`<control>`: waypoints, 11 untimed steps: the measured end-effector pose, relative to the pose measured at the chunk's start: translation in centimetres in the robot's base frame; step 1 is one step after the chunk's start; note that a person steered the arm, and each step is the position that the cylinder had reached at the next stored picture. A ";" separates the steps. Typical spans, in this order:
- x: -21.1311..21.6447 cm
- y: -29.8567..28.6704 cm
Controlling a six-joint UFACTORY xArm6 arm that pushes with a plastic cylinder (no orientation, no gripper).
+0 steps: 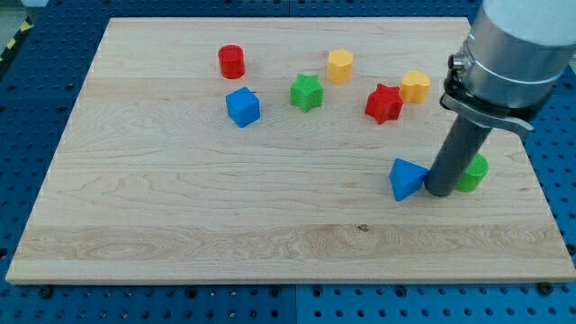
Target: Slide the triangle below the green star
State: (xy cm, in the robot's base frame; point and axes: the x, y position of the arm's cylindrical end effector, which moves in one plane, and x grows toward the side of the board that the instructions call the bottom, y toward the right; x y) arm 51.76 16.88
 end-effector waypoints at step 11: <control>0.5 -11.3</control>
State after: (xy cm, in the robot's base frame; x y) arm 52.26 5.62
